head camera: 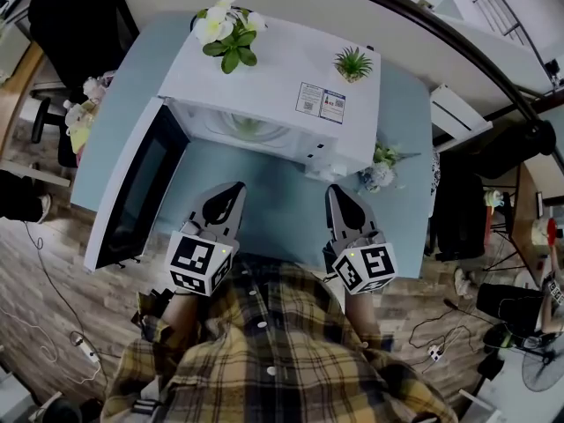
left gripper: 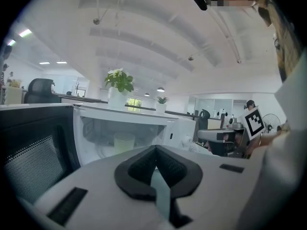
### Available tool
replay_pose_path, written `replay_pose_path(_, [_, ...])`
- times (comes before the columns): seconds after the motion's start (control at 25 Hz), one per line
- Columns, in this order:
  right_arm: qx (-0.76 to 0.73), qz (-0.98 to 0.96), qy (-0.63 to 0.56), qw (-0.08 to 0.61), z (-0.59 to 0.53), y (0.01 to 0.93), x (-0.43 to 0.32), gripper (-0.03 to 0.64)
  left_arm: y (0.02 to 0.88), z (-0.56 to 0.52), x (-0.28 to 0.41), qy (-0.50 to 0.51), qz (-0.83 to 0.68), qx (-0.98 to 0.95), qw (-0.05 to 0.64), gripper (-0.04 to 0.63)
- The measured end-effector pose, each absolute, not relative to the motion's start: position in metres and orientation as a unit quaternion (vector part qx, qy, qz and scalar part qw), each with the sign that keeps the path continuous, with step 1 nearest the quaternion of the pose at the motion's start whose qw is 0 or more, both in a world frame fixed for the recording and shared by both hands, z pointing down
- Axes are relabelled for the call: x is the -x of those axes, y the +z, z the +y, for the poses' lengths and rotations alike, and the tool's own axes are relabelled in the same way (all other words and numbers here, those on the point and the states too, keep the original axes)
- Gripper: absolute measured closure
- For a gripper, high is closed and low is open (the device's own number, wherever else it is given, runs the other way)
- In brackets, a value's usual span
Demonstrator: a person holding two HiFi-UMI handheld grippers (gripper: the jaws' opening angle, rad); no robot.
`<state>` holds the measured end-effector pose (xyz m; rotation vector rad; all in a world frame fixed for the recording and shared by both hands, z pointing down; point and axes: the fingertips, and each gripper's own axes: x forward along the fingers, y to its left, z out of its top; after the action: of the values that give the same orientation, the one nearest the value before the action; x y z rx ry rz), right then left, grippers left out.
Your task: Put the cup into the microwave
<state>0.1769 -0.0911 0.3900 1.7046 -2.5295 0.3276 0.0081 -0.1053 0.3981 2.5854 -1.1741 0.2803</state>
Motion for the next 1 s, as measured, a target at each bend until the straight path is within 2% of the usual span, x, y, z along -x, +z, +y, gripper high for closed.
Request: replay_pose_path(1.0, [-0.559, -0.820, 0.117, 0.030, -0.078, 0.399, -0.177, 0.614, 0.399, -0.095, -0.007, 0.098, -0.413, -0.895, 0.138, 0.606])
